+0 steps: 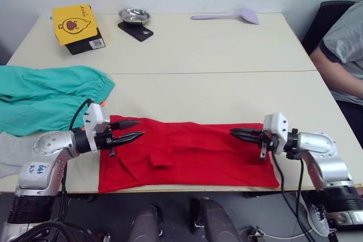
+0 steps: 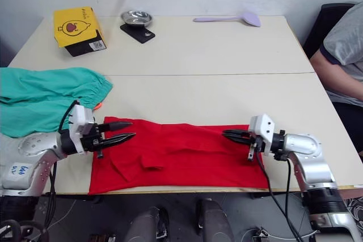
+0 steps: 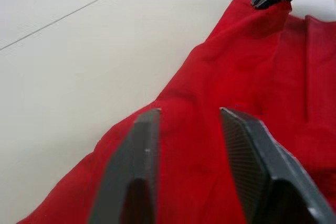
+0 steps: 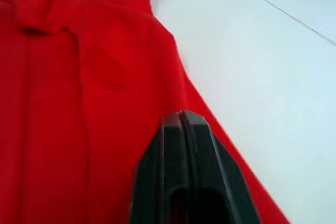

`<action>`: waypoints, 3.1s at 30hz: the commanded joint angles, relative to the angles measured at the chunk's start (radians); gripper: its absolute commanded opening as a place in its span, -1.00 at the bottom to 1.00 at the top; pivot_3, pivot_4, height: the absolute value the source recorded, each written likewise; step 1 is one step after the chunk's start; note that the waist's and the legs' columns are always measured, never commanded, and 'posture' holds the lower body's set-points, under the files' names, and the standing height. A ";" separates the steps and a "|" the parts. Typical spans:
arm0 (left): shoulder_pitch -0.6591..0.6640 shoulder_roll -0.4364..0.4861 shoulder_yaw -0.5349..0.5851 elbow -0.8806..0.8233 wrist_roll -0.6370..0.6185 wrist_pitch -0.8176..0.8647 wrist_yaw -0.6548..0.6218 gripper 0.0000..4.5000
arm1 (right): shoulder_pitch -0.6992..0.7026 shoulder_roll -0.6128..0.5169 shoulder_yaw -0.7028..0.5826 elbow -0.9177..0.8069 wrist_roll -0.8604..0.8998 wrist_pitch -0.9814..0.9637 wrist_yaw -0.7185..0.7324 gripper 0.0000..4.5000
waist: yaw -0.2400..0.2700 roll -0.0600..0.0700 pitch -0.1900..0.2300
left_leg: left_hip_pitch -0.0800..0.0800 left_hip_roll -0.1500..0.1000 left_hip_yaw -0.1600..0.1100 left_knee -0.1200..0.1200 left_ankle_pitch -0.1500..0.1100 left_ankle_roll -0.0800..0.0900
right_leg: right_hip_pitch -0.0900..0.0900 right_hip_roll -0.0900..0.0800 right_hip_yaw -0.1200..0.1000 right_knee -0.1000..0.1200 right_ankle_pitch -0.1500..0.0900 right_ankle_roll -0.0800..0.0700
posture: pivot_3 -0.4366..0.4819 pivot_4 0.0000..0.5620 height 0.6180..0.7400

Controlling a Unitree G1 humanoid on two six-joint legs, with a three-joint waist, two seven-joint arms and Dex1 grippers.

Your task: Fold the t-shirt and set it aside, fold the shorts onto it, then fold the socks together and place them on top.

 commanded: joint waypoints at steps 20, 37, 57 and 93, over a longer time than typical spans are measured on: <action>0.021 0.031 -0.013 0.262 0.279 -0.186 0.233 -0.99 | -0.114 0.022 -0.043 0.370 -0.258 -0.259 -0.364 -1.00 | -0.004 0.000 -0.001 | 0.003 0.000 0.000 -0.001 0.000 0.002 | 0.001 0.000 0.000 0.001 0.001 -0.001 | -0.05 -0.47 1.00; -0.052 0.011 -0.045 0.119 0.101 -0.124 0.038 -0.99 | -0.017 -0.011 0.030 -0.088 -0.019 0.138 -0.073 -1.00 | -0.003 0.000 -0.001 | 0.002 0.001 0.000 -0.001 -0.001 0.003 | 0.000 0.000 0.000 0.002 0.001 -0.001 | -0.05 -0.47 1.00; -0.005 0.017 -0.081 0.213 0.304 -0.059 0.294 -0.99 | -0.012 -0.053 -0.010 -0.043 -0.164 0.347 -0.322 -1.00 | -0.001 0.000 -0.005 | 0.003 0.000 -0.001 -0.001 -0.001 0.004 | 0.001 -0.001 0.000 0.002 0.001 -0.001 | -0.05 -0.47 1.00; -0.073 -0.135 -0.034 0.266 0.277 -0.174 0.392 -0.99 | -0.035 0.044 -0.142 0.124 -0.171 0.140 -0.507 -1.00 | -0.002 0.000 -0.005 | 0.002 0.000 0.000 -0.002 -0.001 0.004 | 0.001 0.000 -0.001 0.000 0.002 -0.001 | -0.05 -0.47 1.00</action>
